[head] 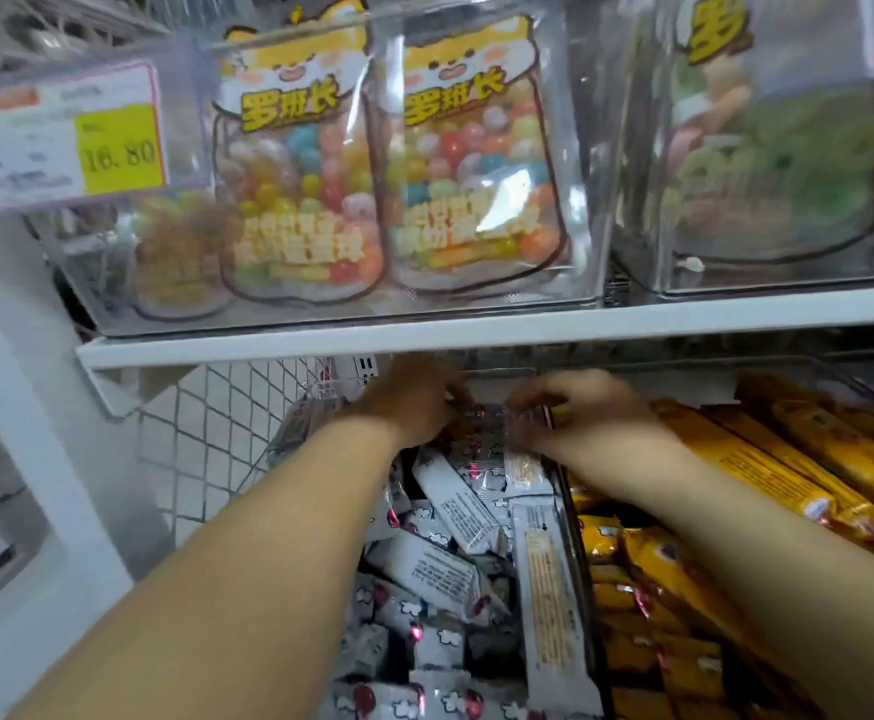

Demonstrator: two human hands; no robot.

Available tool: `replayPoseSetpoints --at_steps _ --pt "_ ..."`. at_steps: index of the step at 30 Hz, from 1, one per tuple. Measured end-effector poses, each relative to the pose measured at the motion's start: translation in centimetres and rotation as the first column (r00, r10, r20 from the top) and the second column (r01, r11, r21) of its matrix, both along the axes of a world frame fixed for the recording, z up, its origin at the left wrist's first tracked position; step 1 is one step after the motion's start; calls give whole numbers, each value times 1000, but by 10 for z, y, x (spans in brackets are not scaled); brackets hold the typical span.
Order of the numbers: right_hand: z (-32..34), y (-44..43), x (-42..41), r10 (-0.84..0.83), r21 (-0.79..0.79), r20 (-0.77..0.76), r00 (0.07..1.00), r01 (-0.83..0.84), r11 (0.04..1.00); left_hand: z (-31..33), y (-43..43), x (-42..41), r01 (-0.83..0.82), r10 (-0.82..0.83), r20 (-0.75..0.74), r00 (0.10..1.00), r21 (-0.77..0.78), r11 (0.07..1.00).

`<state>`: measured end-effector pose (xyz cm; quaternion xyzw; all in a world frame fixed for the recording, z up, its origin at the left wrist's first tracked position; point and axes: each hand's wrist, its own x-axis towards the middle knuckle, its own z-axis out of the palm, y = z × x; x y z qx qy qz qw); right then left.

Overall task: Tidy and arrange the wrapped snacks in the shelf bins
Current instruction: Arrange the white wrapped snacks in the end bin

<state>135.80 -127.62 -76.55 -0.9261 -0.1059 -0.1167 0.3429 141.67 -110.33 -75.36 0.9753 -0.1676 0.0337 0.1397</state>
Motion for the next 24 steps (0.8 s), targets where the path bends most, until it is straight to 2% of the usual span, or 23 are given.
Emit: replayPoseSetpoints --at_steps 5,9,12,15,20,24 --pt "-4 1 0 -24 -79 -23 999 22 997 -5 -3 6 -10 13 -58 998 52 999" --pt "-5 0 0 -22 -103 -32 999 18 995 -9 -11 9 -83 80 24 997 277 957" --pt "-6 -2 0 -8 -79 -48 999 4 997 -11 -15 10 -137 116 83 990 338 931" --pt "-7 -3 0 5 -78 -56 998 -9 997 -10 -11 8 -97 82 63 995 293 951" --pt "-8 -4 -1 9 -89 -41 999 -13 996 0 1 3 16 -12 -38 999 96 995" --pt "-6 -3 -3 14 -122 -45 999 -19 992 7 2 -9 28 -28 -1 1000 122 992"
